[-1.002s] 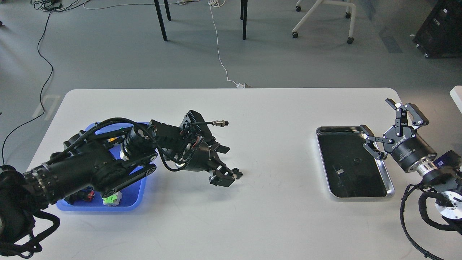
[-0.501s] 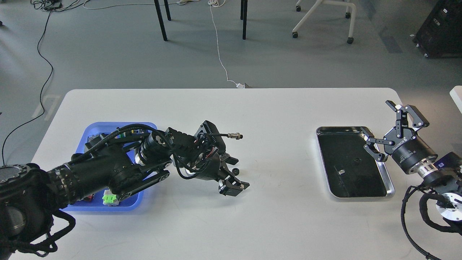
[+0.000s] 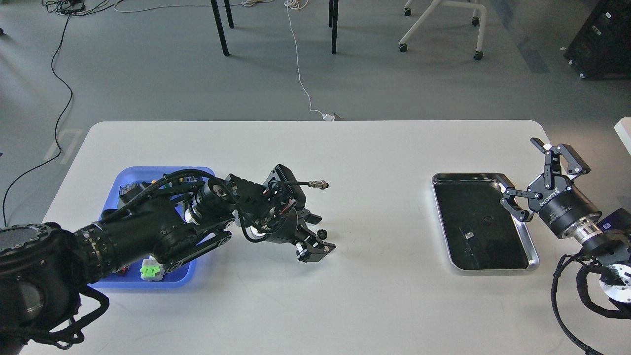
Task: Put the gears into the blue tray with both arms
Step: 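Lower the left gripper onto the black gear and grasp it, then carry the gear into the blue tray and release it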
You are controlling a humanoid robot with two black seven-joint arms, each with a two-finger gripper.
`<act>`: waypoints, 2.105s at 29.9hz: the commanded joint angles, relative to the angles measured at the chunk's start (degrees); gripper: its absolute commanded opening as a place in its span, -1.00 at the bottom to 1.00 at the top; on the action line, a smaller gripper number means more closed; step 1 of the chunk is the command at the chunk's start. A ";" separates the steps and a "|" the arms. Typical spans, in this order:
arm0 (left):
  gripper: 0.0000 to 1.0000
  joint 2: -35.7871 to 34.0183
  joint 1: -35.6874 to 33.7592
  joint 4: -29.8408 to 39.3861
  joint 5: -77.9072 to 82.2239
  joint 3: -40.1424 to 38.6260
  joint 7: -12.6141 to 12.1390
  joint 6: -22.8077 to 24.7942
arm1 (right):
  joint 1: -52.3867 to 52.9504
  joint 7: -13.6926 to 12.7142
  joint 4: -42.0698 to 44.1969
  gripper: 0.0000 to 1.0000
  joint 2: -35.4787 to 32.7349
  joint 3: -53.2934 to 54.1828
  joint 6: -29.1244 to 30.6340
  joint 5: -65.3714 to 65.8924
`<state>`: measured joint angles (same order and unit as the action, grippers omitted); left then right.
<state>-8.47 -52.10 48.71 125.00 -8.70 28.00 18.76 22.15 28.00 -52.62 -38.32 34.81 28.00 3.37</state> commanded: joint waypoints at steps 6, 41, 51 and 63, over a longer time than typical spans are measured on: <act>-0.46 -0.06 0.16 -0.46 0.00 0.35 0.00 -0.04 | 0.00 0.00 0.06 0.98 0.00 0.00 0.00 0.06; -0.76 -37.83 -0.11 14.83 0.00 0.52 0.00 -2.33 | -0.09 0.00 -0.29 0.98 0.08 -0.09 0.00 0.06; -0.72 -42.42 5.08 13.17 0.00 0.09 0.00 -2.59 | -0.09 0.00 -0.29 0.98 0.35 -0.09 0.00 0.06; -0.34 -41.80 6.05 7.89 0.00 0.00 0.00 -2.85 | -0.09 0.00 -0.29 0.98 0.26 -0.09 0.00 0.06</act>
<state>-50.30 -46.09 56.76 125.00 -8.78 28.00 15.91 22.06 28.00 -52.92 -38.21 34.71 28.00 3.43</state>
